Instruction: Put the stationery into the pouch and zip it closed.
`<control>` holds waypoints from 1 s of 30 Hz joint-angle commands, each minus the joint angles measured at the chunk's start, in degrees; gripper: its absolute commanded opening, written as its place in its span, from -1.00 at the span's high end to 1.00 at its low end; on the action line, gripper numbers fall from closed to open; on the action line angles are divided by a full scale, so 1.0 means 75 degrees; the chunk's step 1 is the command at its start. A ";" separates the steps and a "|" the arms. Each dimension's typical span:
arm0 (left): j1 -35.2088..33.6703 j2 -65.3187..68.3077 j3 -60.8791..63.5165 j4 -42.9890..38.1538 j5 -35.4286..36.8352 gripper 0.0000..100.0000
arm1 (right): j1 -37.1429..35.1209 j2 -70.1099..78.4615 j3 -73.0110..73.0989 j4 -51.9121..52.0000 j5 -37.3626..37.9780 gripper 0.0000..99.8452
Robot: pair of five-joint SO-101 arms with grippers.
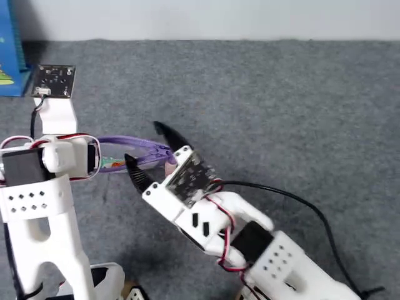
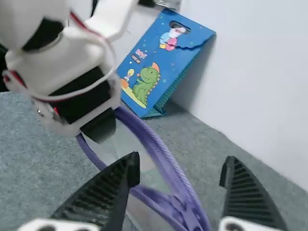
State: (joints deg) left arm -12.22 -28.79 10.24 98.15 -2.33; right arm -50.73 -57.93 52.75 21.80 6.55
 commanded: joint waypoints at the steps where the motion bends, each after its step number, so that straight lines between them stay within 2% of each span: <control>1: 0.0082 0.0422 0.0451 -0.0258 0.0070 0.97 | 0.0287 -0.0826 -0.0750 0.1506 -0.0305 0.44; 6: 0.0105 0.0422 0.0498 -0.0340 0.0070 0.97 | 0.0815 -0.1389 -0.0586 0.3007 -0.0328 0.44; 11: 0.0117 0.0422 0.0486 -0.0340 0.0082 0.97 | 0.0979 -0.1471 0.0305 0.3100 -0.0340 0.44; 18: 0.0129 0.0422 0.0486 -0.0352 0.0082 0.97 | 0.0897 -0.1377 0.1676 0.1096 -0.0668 0.45; 26: 0.0129 0.0434 0.0498 -0.0352 0.0082 0.97 | 0.0862 0.0100 0.1700 -0.0264 -0.0692 0.46; 30: 0.0094 0.0445 0.0498 -0.0352 0.0082 0.97 | 0.0873 0.0709 0.1700 -0.0756 -0.0656 0.68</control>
State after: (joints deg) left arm -12.22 -28.79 11.30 96.92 -2.33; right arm -44.13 -54.68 66.02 19.34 1.71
